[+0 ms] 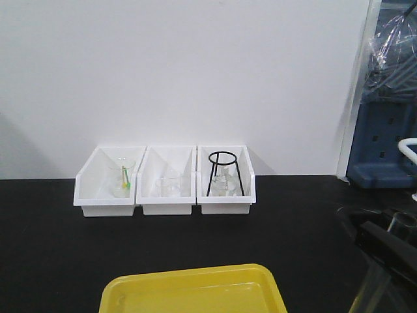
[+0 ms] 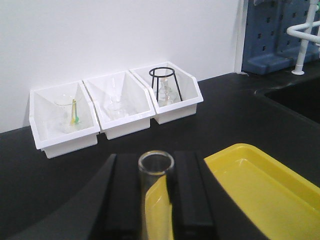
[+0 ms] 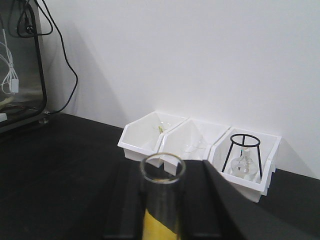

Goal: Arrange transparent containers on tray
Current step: 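Drive the base to the bench with the yellow tray, holding both tubes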

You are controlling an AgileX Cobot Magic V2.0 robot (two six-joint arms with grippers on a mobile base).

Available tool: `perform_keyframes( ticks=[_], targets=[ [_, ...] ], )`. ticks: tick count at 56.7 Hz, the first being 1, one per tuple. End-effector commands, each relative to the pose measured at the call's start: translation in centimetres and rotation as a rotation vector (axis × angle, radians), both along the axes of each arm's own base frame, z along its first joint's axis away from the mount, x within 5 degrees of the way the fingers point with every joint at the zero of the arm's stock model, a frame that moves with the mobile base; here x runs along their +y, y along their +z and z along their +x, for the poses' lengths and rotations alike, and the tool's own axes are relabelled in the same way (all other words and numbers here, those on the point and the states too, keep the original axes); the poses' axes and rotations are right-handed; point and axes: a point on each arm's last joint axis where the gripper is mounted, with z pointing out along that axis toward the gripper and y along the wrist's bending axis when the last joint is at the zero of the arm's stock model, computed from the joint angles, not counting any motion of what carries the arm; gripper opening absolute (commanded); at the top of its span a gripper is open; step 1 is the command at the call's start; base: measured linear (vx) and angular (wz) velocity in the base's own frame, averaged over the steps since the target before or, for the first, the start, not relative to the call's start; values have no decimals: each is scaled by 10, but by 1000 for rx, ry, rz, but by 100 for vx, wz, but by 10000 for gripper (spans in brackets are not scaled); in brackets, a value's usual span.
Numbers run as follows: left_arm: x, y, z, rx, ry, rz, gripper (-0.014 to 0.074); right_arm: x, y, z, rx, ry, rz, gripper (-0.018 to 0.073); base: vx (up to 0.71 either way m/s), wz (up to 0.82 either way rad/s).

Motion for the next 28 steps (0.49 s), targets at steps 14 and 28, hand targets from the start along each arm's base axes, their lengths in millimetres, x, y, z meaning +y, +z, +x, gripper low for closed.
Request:
perform_keyframes(
  ticks=[14,28],
  targets=[
    [-2,18,-1,-106,-22,-50,-1,-2,10,-1,-49,-22,-20,-11,0,0],
    [-2,18,-1,-108,-23,-51,-1,-2,10,-1,-49,-22,-20,-11,0,0]
  ],
)
